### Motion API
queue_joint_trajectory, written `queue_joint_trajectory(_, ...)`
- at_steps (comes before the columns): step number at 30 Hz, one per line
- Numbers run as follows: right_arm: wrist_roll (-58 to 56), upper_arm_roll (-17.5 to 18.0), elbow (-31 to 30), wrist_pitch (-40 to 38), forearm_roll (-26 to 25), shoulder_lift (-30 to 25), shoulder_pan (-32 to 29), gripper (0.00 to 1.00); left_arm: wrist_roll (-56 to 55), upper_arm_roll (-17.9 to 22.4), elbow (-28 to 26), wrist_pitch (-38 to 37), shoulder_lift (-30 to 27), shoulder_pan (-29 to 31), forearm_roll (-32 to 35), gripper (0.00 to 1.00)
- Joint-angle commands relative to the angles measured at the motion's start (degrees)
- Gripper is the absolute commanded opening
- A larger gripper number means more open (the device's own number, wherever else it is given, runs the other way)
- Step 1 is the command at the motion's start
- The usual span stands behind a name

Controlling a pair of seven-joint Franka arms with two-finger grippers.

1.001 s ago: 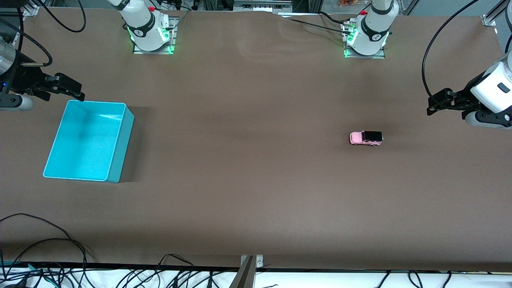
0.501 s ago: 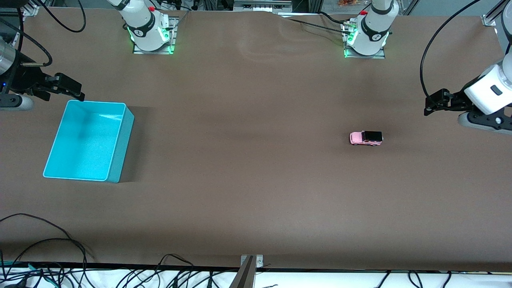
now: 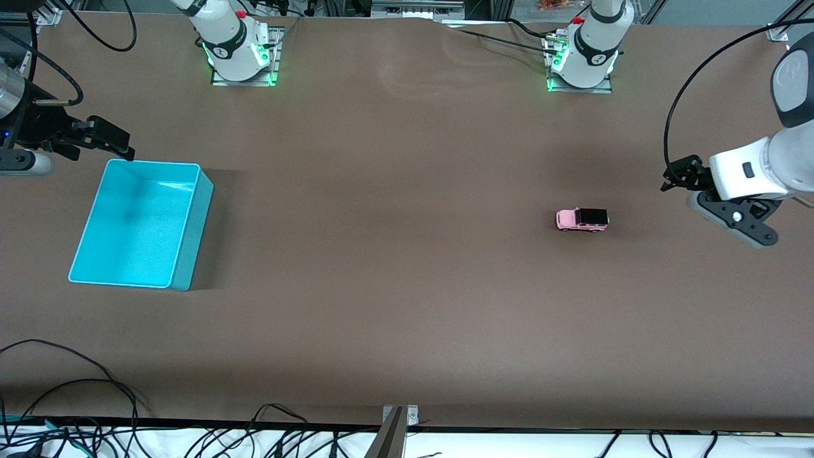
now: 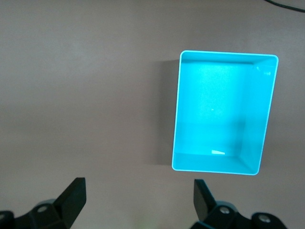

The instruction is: Wind and store pink jeep toy

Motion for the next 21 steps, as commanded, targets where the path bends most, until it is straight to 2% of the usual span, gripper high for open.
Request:
queue_joint_trajectory(1, -0.33, 0.04, 1.27, -0.38, -0.28, 0.32, 0.16, 1.0, 9.79, -0.24, 0.25, 3.06, 2.02, 0.25, 0.73, 1.0)
queue_joint_trajectory(9, -0.33, 0.04, 1.27, -0.38, -0.28, 0.32, 0.16, 1.0, 23.33, -0.33, -3.71, 8.51, 3.43, 0.08, 0.55, 1.0)
queue_joint_trajectory(21, -0.24, 0.04, 1.27, -0.38, -0.28, 0.32, 0.16, 1.0, 38.28, -0.59, -16.97, 21.33, 3.52, -0.54, 0.64, 1.0)
